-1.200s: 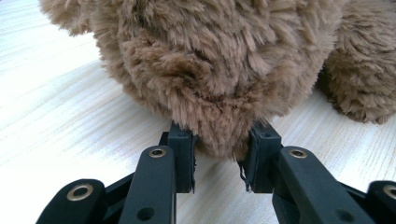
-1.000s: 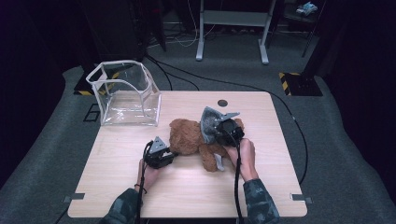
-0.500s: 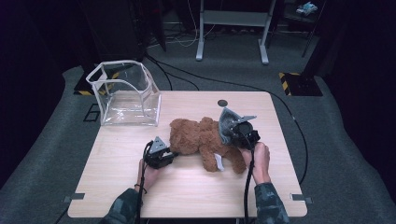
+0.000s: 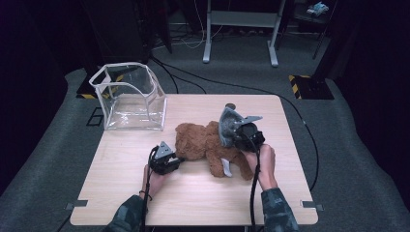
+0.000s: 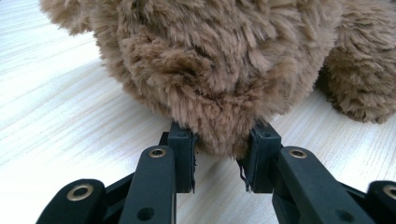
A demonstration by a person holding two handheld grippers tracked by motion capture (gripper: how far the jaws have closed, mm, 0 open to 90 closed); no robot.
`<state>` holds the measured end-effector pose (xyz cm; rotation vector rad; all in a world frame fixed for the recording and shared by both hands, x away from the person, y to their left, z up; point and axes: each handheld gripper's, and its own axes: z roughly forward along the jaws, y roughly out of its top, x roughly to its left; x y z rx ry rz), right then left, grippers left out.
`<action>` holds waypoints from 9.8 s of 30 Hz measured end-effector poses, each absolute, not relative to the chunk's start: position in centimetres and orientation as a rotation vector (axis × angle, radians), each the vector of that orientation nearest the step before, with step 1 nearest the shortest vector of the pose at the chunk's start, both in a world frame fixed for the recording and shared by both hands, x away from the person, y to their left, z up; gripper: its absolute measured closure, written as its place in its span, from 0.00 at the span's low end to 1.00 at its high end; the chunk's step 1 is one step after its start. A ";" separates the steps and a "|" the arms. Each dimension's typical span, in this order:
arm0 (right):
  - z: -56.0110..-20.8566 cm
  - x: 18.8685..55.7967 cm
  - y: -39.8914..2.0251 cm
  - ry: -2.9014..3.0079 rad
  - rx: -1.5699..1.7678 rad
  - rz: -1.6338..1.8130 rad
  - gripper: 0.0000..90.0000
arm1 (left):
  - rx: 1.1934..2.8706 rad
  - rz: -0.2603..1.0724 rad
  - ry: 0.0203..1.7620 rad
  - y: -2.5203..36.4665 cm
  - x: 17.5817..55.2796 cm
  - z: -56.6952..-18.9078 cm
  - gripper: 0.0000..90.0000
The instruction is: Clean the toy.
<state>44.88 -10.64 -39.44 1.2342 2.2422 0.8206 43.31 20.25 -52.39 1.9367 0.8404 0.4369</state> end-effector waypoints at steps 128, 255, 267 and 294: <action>-41.3 45.6 -5.5 2.313 1.105 0.891 0.79 | 1.939 0.441 0.847 20.1 43.3 -52.4 0.76; -44.3 41.7 -6.5 2.311 1.075 0.643 0.81 | 1.927 0.439 0.858 20.2 43.3 -52.4 0.78; -47.7 41.6 -7.9 2.444 1.233 0.577 0.82 | 1.937 0.442 0.856 20.2 43.3 -52.4 0.78; -43.4 41.7 -7.0 2.374 1.122 0.744 0.80 | 1.921 0.442 0.863 20.3 43.3 -52.4 0.78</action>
